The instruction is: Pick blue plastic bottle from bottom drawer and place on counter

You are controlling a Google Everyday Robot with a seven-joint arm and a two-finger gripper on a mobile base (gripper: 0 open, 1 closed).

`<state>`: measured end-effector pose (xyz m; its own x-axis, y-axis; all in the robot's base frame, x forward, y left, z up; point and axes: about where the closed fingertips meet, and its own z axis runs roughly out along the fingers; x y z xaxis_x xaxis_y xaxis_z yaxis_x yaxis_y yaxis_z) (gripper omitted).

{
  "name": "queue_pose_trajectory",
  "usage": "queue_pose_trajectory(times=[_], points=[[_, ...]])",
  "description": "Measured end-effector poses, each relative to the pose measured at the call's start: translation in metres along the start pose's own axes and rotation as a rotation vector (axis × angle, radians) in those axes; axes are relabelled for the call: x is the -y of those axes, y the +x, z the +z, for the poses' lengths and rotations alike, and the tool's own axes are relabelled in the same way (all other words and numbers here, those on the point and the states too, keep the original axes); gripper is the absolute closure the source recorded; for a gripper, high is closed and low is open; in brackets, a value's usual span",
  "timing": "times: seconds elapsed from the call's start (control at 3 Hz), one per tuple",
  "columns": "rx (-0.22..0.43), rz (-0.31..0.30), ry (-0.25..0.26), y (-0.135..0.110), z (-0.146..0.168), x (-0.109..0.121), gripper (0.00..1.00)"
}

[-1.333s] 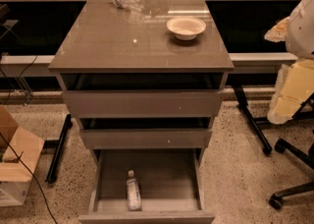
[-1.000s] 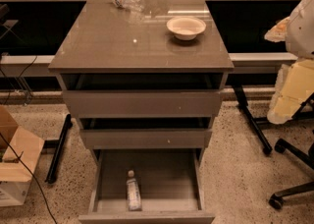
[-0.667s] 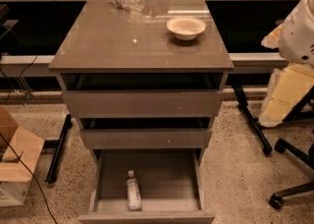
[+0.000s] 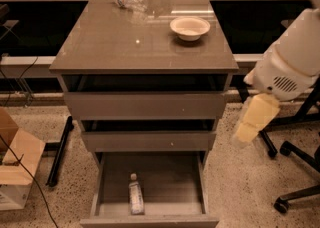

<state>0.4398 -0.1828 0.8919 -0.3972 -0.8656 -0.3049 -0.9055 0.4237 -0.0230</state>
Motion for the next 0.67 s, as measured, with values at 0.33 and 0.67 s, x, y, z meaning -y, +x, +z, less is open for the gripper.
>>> queue_pose_trajectory(times=[0.33, 0.67], points=[[0.003, 0.005, -0.016, 0.0, 0.006, -0.001, 0.0], [0.005, 0.061, -0.034, -0.001, 0.021, 0.001, 0.0]])
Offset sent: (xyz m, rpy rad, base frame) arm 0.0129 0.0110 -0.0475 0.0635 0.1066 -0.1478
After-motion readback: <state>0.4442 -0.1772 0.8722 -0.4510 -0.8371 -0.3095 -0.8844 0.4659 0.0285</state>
